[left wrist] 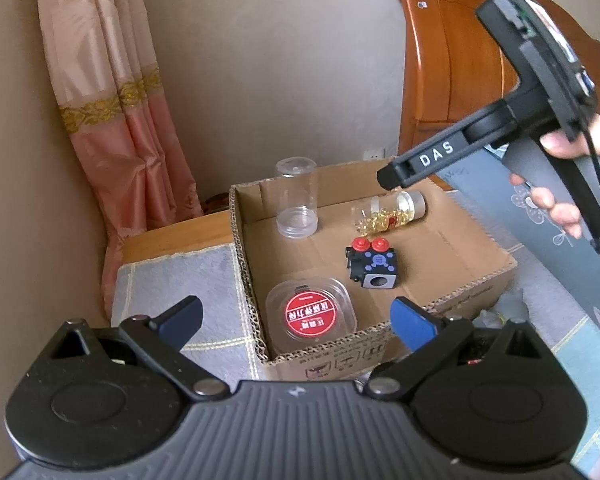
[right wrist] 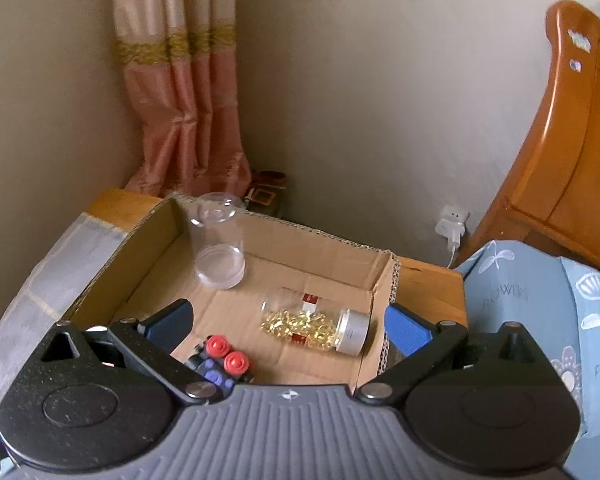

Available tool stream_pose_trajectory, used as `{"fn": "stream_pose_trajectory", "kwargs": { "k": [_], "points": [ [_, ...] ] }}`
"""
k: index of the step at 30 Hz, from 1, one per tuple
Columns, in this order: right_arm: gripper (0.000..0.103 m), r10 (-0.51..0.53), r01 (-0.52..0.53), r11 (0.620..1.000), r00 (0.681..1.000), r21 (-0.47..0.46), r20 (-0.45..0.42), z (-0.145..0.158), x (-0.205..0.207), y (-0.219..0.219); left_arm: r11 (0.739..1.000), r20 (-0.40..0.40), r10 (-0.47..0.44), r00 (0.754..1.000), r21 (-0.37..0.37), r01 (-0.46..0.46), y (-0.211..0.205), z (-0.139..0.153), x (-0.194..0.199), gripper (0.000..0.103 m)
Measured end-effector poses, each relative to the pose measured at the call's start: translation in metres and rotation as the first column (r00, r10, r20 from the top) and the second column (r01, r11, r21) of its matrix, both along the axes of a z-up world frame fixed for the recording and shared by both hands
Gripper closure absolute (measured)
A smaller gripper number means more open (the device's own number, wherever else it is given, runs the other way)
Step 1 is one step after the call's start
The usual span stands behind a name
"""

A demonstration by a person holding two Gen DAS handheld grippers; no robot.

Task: Organize rigid objects
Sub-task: 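Lower the gold capsule bottle into the box and open the right tool, then move the right tool to the white MEDICAL bottle while the left tool approaches the blue oval case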

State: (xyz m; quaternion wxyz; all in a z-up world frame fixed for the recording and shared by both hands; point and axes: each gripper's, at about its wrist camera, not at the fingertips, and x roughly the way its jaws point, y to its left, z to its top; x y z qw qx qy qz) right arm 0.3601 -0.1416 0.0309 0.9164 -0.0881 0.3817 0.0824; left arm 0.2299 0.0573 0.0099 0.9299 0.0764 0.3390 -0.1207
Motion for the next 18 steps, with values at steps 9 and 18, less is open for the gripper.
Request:
{"fn": "stream_pose_trajectory", "kwargs": {
  "k": [9,18],
  "points": [
    [0.000,-0.002,0.001,1.000,1.000,0.029,0.025,-0.008,-0.055,-0.003,0.998,0.007,0.068,0.998,0.012,-0.068,-0.002,-0.004,-0.021,0.003],
    [0.000,-0.037,0.037,0.998,0.999,0.055,0.003,-0.037,-0.126,-0.010,0.983,-0.052,0.185,0.981,-0.012,-0.186,0.013,-0.026,-0.042,0.003]
  ]
}}
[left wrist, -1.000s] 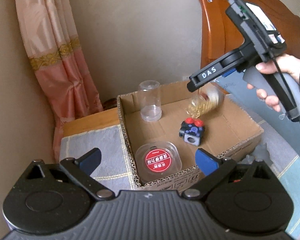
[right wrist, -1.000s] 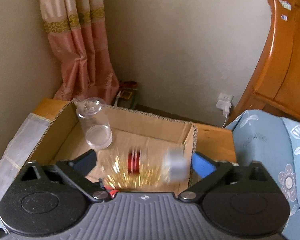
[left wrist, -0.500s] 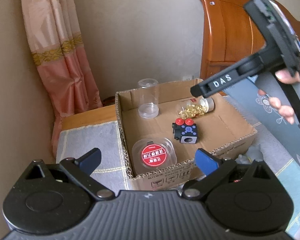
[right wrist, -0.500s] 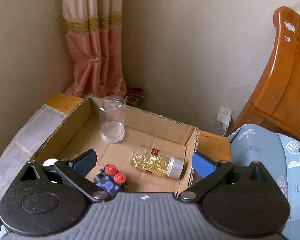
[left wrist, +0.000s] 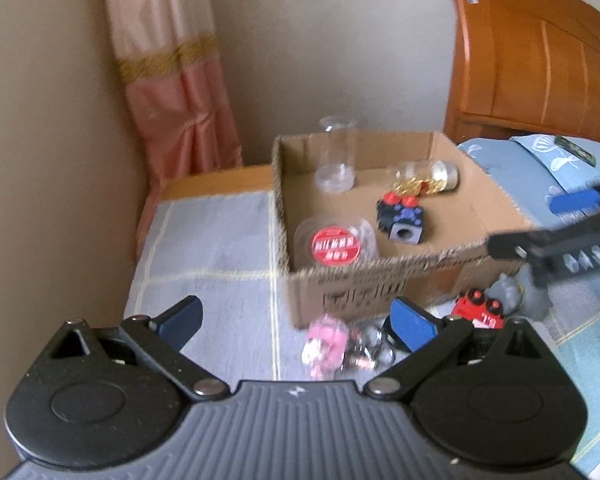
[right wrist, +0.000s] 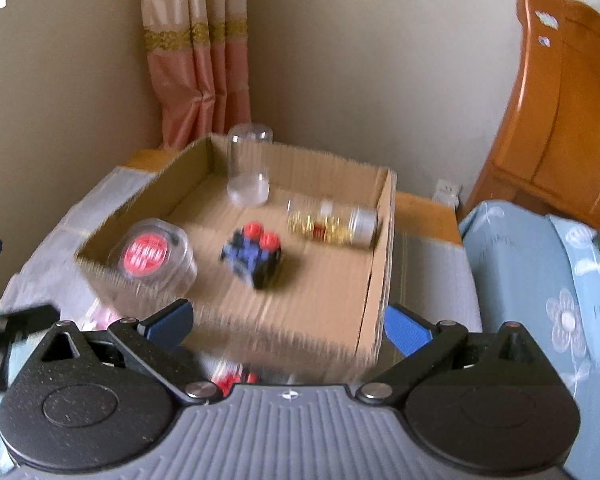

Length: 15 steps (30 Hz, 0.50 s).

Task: Organize rigid objects
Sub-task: 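Move the right tool to the white MEDICAL bottle while the left tool approaches the blue oval case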

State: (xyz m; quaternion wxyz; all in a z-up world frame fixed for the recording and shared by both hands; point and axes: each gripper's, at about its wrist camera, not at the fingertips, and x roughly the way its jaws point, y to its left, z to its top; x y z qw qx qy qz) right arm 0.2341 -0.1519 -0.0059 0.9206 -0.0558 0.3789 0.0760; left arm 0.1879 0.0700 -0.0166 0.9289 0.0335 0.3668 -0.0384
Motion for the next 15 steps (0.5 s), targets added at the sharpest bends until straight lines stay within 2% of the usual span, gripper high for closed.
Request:
{"fn": "stream_pose_trajectory", "kwargs": {
  "k": [3,9,13,15],
  "points": [
    [0.000,-0.005,0.007,1.000,0.999,0.029,-0.051,-0.015,-0.018,0.000,0.999,-0.023,0.024,0.999,-0.022,-0.025,0.004,-0.006,-0.005,0.003],
    [0.000,0.005,-0.006,1.000,0.993,-0.010,-0.116,-0.040,-0.046,0.015,0.999,-0.027,0.026,0.999,-0.026,-0.027,0.002,-0.008,-0.014,0.003],
    [0.000,0.006,-0.002,1.000,0.986,0.021,-0.164,-0.053,-0.054,0.021,0.999,-0.025,0.010,1.000,-0.032,-0.011,-0.001,-0.007,-0.017,0.003],
    [0.000,-0.004,0.006,1.000,0.983,0.009,-0.183,-0.060,-0.054,0.024,1.000,-0.030,0.004,1.000,-0.030,-0.005,-0.003,-0.008,-0.017,0.003]
  ]
}}
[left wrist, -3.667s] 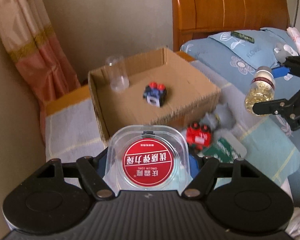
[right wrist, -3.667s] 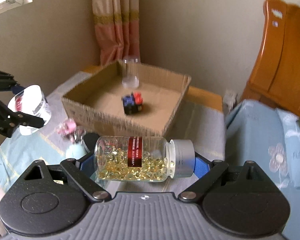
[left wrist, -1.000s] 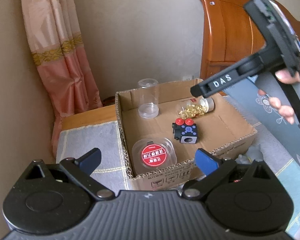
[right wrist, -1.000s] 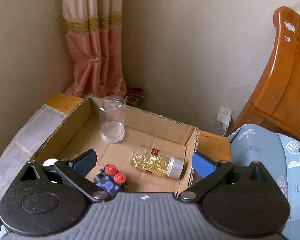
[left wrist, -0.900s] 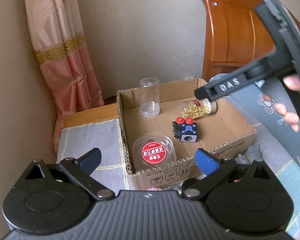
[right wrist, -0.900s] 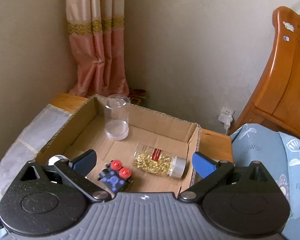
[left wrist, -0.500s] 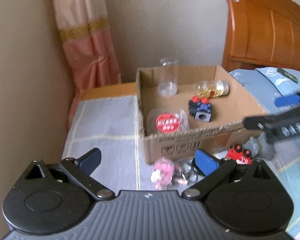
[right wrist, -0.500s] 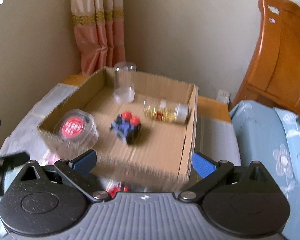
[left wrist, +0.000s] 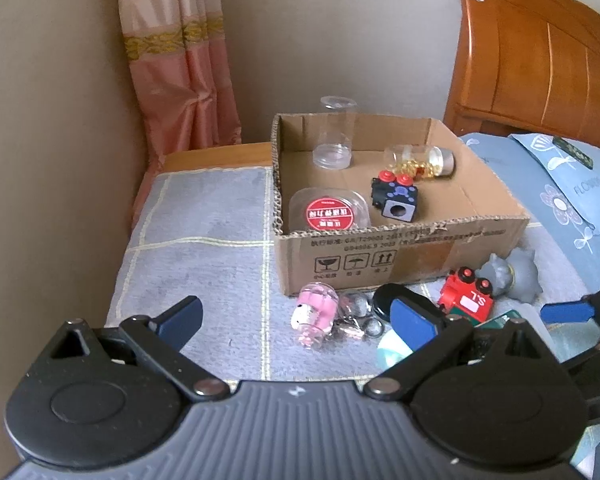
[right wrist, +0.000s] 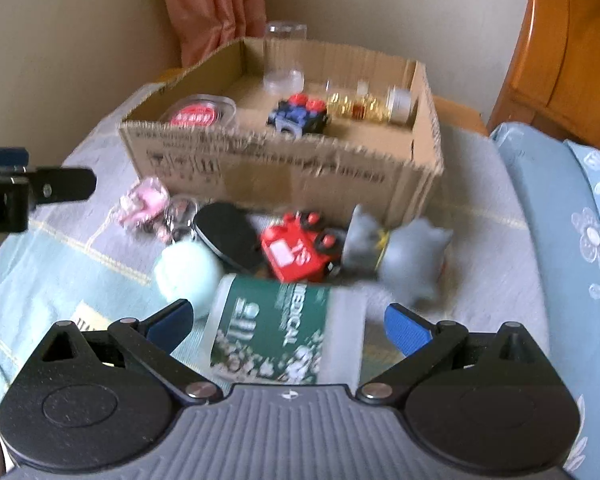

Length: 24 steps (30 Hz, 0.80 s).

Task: Organize rigid objects
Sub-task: 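Move the right tool to the white MEDICAL bottle while the left tool approaches the blue oval case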

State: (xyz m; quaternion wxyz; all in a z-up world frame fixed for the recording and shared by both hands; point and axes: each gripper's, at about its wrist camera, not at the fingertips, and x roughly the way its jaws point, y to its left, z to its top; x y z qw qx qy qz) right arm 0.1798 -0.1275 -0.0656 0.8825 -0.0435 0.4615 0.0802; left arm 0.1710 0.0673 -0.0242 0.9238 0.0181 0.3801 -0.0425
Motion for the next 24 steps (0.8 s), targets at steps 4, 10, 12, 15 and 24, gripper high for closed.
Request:
{"fn": "stream_pose_trajectory", "kwargs": {
  "k": [4,10,12,15,24],
  "points": [
    [0.000,-0.020,0.019,0.999,1.000,-0.028,-0.023,-0.009,0.003,0.002,1.000,-0.010,-0.019,1.000,0.002,0.019,-0.004,-0.003,-0.001,0.003],
    [0.000,-0.075,0.073,0.996,0.996,-0.046,-0.038,-0.016,0.003,-0.018,0.997,-0.025,-0.074,0.997,-0.003,0.074,-0.011,-0.009,0.000,0.003],
    [0.000,-0.100,0.097,0.993,0.994,-0.069,-0.039,-0.018,0.003,-0.029,0.995,-0.029,-0.104,0.994,-0.005,0.104,-0.015,-0.012,0.000,0.003],
    [0.000,-0.105,0.104,0.994,0.992,-0.012,-0.064,-0.021,-0.001,-0.045,0.987,-0.037,-0.160,0.986,-0.014,0.160,-0.020,-0.018,0.000,0.003],
    [0.000,-0.070,0.069,0.997,0.997,-0.021,-0.046,-0.031,-0.005,-0.047,0.957,-0.081,-0.291,0.953,-0.025,0.290,-0.033,-0.045,-0.004,0.003]
  ]
}}
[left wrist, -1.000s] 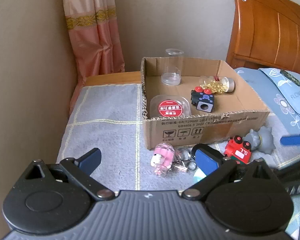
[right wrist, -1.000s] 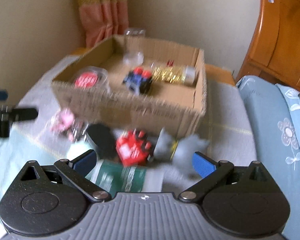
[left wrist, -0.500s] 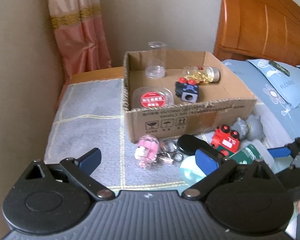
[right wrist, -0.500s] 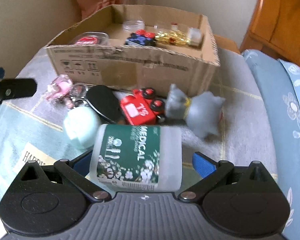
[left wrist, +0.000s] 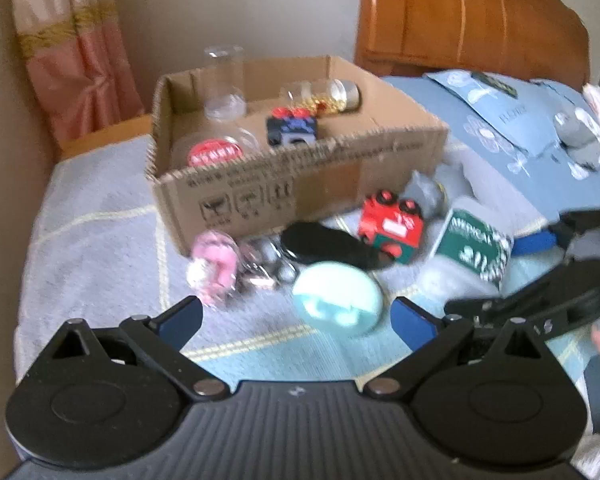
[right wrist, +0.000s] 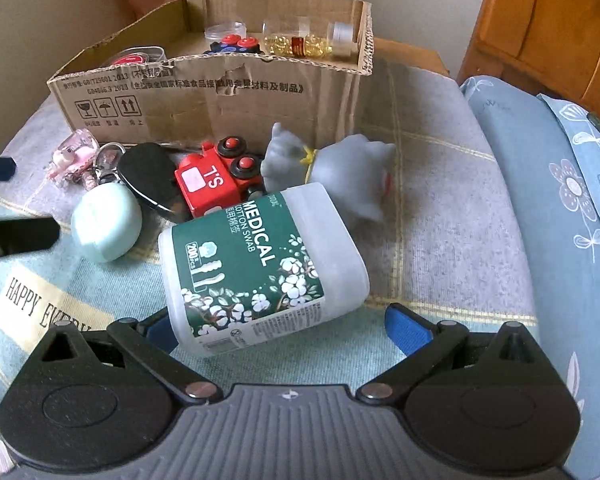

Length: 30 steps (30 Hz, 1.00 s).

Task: Organize rigid objects
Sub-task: 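Move the right tool to the white MEDICAL bottle while the left tool approaches the blue oval case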

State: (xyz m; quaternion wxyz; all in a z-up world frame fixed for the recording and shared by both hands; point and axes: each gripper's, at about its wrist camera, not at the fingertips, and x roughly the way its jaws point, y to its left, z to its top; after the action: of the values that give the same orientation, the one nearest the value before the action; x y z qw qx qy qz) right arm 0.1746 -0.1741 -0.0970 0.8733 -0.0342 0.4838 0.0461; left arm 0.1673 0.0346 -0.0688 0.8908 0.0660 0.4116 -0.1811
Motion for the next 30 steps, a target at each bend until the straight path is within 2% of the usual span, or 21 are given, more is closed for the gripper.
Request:
{"fn": "stream_pose_trajectory", "kwargs": {
  "k": [9,12,21,26,28,30],
  "points": [
    [0.000,0.051,-0.051,0.999,0.998,0.003,0.047,-0.004,-0.006,-0.005,0.996,-0.061,-0.092,0.994,0.009,0.093,-0.004,-0.034,0.004,0.002],
    [0.000,0.062,-0.063,0.998,0.996,0.004,0.058,-0.004,-0.008,-0.006,0.991,-0.016,-0.131,0.991,0.039,0.132,-0.008,-0.037,0.001,0.001],
    [0.000,0.092,-0.094,0.996,0.990,0.010,0.109,-0.007,-0.013,-0.009,0.975,0.000,-0.220,0.975,0.028,0.220,-0.016,-0.039,0.013,0.001],
    [0.000,0.107,-0.109,0.994,0.987,0.011,0.124,-0.007,-0.015,-0.010,0.970,0.019,-0.242,0.970,0.016,0.242,-0.023,-0.038,0.016,0.010],
    [0.000,0.110,-0.112,0.994,0.986,0.011,0.125,-0.007,-0.015,-0.010,0.967,0.032,-0.256,0.966,0.011,0.255,-0.025,-0.036,0.015,0.021],
    [0.000,0.111,-0.114,0.993,0.986,0.012,0.127,-0.007,-0.015,-0.010,0.963,0.040,-0.270,0.962,0.011,0.269,-0.027,-0.036,0.013,0.024]
  ]
}}
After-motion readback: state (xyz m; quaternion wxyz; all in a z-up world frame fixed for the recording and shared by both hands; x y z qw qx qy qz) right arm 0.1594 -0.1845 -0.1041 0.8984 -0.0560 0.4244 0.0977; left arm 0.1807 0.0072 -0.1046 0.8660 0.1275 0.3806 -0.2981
